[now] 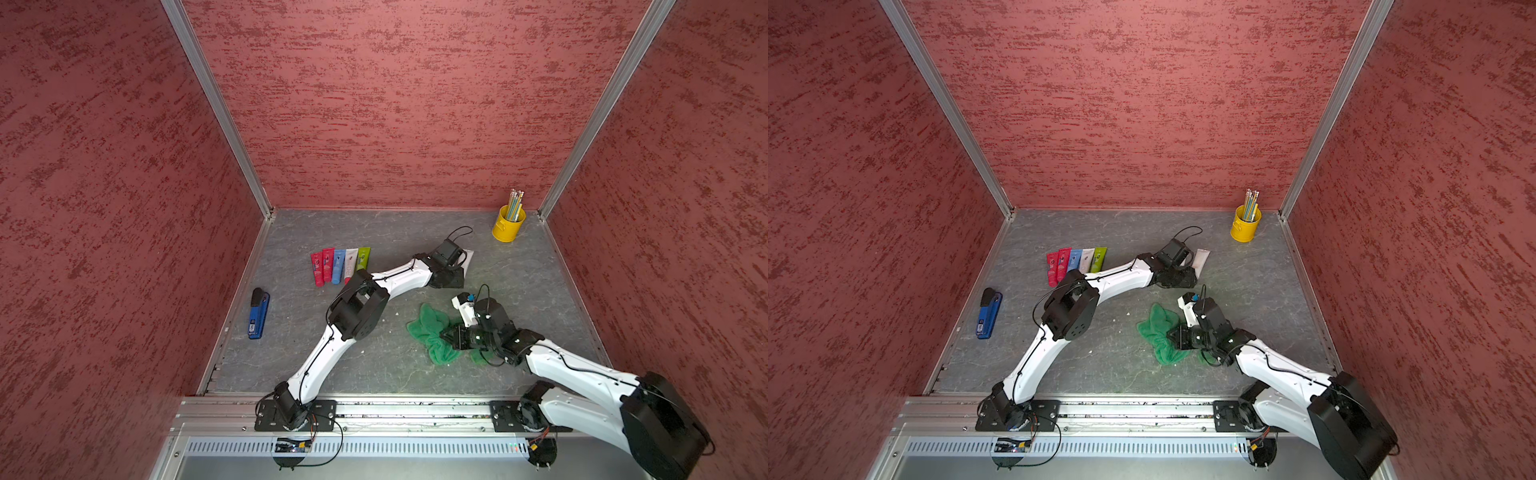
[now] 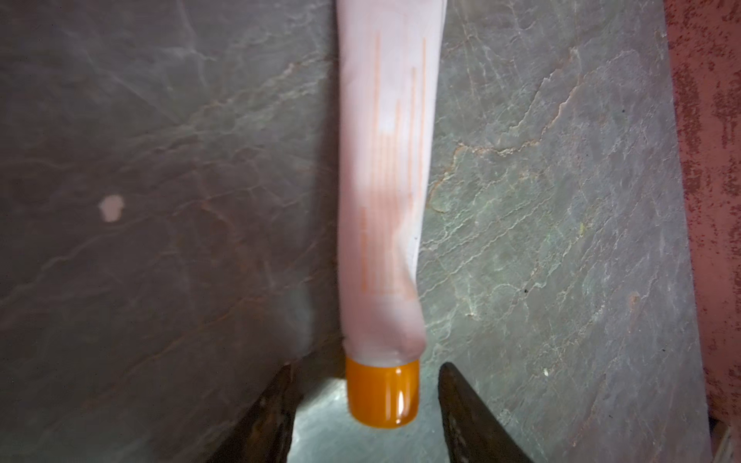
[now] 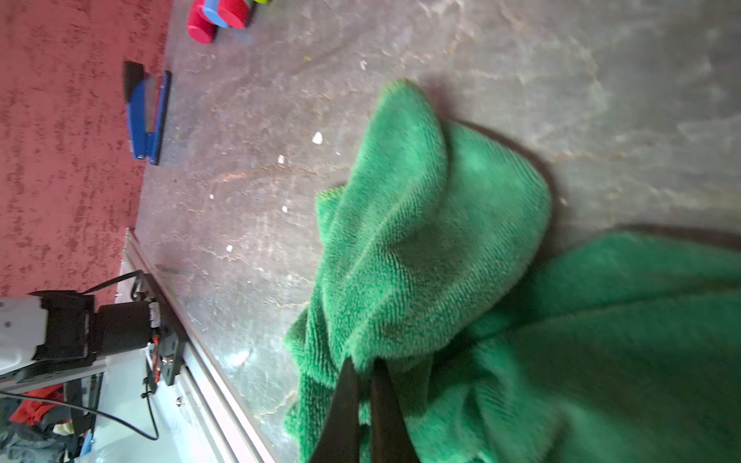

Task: Wipe the surface of the toothpaste tube
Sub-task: Place the toothpaste at the center of the board.

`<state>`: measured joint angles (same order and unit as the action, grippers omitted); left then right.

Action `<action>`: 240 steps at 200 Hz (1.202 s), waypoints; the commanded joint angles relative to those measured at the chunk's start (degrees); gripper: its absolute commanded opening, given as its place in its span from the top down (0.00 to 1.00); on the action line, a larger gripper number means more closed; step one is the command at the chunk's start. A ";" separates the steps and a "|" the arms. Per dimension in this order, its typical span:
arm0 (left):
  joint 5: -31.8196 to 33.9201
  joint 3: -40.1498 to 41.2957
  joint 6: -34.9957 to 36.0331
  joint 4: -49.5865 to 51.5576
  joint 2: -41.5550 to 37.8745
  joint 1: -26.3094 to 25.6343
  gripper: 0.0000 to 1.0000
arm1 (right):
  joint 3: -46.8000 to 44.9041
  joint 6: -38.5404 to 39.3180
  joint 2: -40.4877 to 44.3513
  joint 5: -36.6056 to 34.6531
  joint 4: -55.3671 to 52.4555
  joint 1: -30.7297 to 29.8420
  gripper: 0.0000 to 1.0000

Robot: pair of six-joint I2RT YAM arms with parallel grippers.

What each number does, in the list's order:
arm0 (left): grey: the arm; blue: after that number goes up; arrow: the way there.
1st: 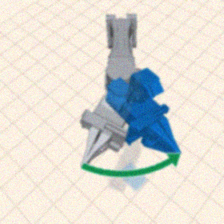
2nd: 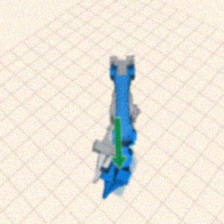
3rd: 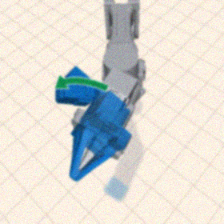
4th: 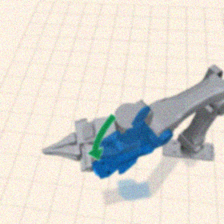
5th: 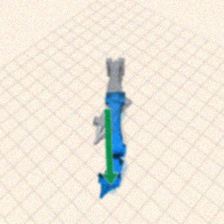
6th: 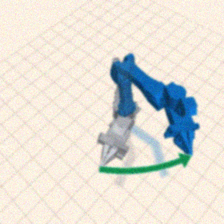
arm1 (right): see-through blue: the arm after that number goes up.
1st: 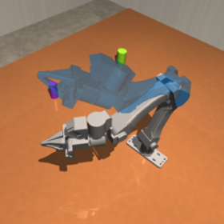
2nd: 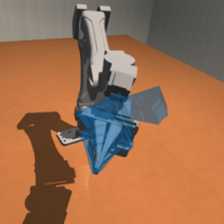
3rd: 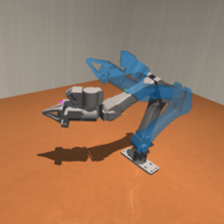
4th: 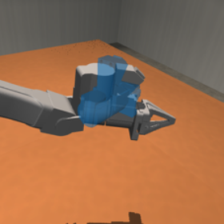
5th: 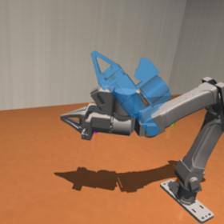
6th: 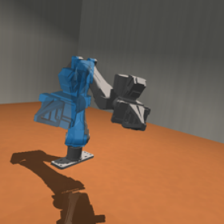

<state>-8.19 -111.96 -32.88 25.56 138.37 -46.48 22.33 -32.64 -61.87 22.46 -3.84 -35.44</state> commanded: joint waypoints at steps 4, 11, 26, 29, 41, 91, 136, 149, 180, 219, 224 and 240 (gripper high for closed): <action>-6.72 0.14 0.11 -5.81 -1.70 2.74 0.48 | 4.19 1.66 -2.18 2.37 3.32 -0.38 0.94; -7.62 -0.15 0.46 -5.91 -1.75 2.95 0.52 | 5.00 2.11 -2.86 2.96 3.49 -0.32 0.94; -7.84 -0.19 1.31 -6.00 -2.36 2.89 0.57 | 6.35 2.79 -4.14 3.93 3.80 -0.37 0.93; -7.89 -0.19 1.39 -6.07 -2.42 2.89 0.57 | 6.55 2.92 -4.27 4.06 3.83 -0.41 0.93; -8.94 -0.50 1.46 -6.51 -2.33 2.80 0.58 | 7.01 3.42 -4.81 4.43 4.00 -0.42 0.93; -12.93 -7.15 1.16 -3.72 2.60 1.57 0.57 | 7.03 3.73 -4.19 4.82 3.88 -0.40 0.92; -14.88 -10.37 0.42 -2.36 5.06 1.30 0.56 | 6.85 3.64 -2.47 4.82 3.19 -0.41 0.92; -14.94 -10.68 0.40 -2.05 5.32 1.30 0.56 | 6.94 3.64 -2.44 4.92 3.22 -0.42 0.92; -11.85 -9.79 2.20 0.61 4.32 1.30 0.56 | 6.89 3.73 -2.54 4.81 3.29 -0.41 0.92; -14.65 -6.25 1.02 -4.37 3.06 2.27 0.59 | 6.85 3.82 -3.57 4.86 3.86 -0.41 0.92; -14.47 -6.25 1.12 -4.76 3.13 2.27 0.59 | 6.85 3.75 -3.69 4.92 4.05 -0.42 0.93; -13.46 -5.78 1.09 -6.36 3.05 2.43 0.62 | 6.85 3.63 -3.96 5.00 4.31 -0.41 0.93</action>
<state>-22.13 -119.13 -32.18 21.74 142.50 -44.49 28.34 -29.54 -65.47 26.79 -1.67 -35.57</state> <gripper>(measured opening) 0.398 0.074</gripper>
